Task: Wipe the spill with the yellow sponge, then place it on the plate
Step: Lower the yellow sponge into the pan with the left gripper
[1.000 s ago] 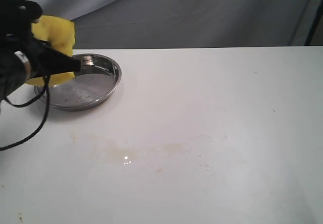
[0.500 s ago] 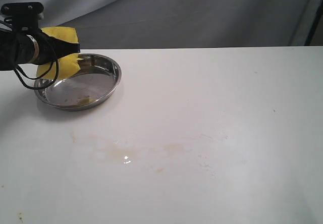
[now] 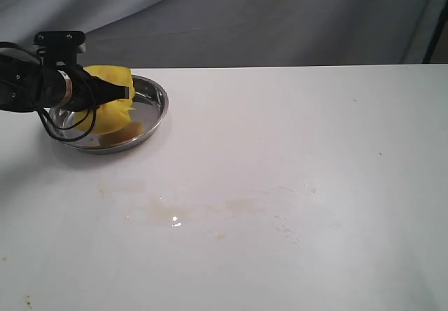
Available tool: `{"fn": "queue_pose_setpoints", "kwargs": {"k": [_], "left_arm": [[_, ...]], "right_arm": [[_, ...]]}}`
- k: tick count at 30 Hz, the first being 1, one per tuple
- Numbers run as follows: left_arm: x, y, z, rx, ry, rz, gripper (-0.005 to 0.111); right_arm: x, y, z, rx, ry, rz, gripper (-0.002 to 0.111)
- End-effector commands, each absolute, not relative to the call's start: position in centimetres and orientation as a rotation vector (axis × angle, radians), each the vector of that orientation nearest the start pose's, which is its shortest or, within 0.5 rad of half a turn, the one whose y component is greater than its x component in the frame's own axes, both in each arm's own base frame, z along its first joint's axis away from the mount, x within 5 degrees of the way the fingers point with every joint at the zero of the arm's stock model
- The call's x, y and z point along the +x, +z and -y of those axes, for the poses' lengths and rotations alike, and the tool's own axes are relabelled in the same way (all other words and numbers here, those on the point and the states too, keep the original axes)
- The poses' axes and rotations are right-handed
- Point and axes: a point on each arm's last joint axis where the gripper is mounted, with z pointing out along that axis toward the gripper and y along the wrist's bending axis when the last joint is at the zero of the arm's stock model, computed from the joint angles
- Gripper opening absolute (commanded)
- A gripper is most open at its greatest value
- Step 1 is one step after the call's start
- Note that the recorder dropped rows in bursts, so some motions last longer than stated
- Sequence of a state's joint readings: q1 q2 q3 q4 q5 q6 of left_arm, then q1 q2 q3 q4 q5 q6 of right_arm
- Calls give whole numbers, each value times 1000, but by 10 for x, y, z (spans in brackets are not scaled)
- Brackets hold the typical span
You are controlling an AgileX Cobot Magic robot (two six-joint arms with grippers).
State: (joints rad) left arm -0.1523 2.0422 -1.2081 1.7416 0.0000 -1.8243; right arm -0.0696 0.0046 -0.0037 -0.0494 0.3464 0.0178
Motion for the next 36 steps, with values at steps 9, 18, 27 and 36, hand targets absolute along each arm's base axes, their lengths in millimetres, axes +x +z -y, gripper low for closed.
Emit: {"fn": "queue_pose_setpoints", "kwargs": {"k": [9,18,27,36], "left_arm": [[428,149,64,71,-112,-2292,0],[429,160,59,40,-59,-2255,0],[426,184,54,164,91,-2183,0],[419,179,70,310,103,-2189,0]], "right_arm": [[53,182,5,41,-87,-1826,0],[53,182,5,41,-87,-1826,0],[53,182,5,41,-87,-1826,0],[53,182,5,41,-87,-1826,0]]}}
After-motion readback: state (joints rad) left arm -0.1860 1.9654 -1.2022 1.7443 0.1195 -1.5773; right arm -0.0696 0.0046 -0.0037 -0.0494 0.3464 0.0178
